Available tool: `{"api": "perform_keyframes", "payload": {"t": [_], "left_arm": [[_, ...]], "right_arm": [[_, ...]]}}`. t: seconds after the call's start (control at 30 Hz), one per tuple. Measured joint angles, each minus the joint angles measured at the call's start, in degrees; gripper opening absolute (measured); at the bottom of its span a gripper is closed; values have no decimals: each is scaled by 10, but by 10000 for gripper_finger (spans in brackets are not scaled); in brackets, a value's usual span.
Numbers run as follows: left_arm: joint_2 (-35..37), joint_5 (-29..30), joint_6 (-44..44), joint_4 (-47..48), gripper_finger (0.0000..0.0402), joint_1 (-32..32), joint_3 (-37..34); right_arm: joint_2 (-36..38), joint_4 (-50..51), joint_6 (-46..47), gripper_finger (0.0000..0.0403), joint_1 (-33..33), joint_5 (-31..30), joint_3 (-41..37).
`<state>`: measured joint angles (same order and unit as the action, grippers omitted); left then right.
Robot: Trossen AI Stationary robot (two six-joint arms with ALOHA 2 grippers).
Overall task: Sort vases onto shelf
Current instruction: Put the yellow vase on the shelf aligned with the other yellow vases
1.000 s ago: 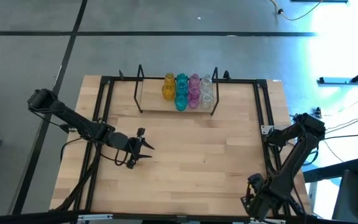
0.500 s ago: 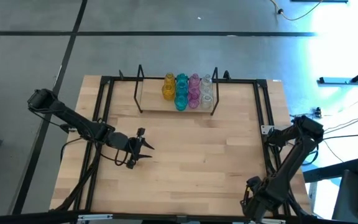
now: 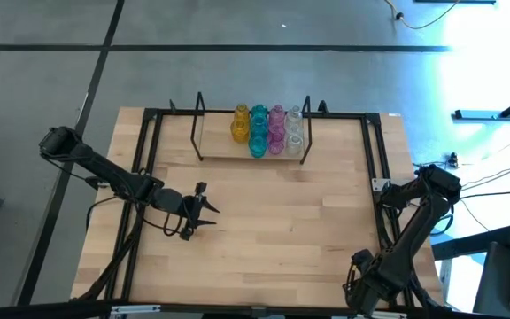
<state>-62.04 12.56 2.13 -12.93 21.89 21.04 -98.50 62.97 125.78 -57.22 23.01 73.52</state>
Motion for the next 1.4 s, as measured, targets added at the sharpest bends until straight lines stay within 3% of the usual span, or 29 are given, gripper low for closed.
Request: {"api": "perform_keyframes", "payload": {"t": [0.77,0.87,1.17,1.4], "left_arm": [[0,0,0,5,161,0,0],[0,0,0,5,161,0,0],[0,0,0,4,161,0,0],[0,0,0,4,161,0,0]], "right_arm": [[-2,44,-76,261,36,-83,-2],[-2,45,-79,238,36,-87,-2],[-1,46,-123,112,36,-104,-1],[0,47,-141,56,37,-105,0]]}}
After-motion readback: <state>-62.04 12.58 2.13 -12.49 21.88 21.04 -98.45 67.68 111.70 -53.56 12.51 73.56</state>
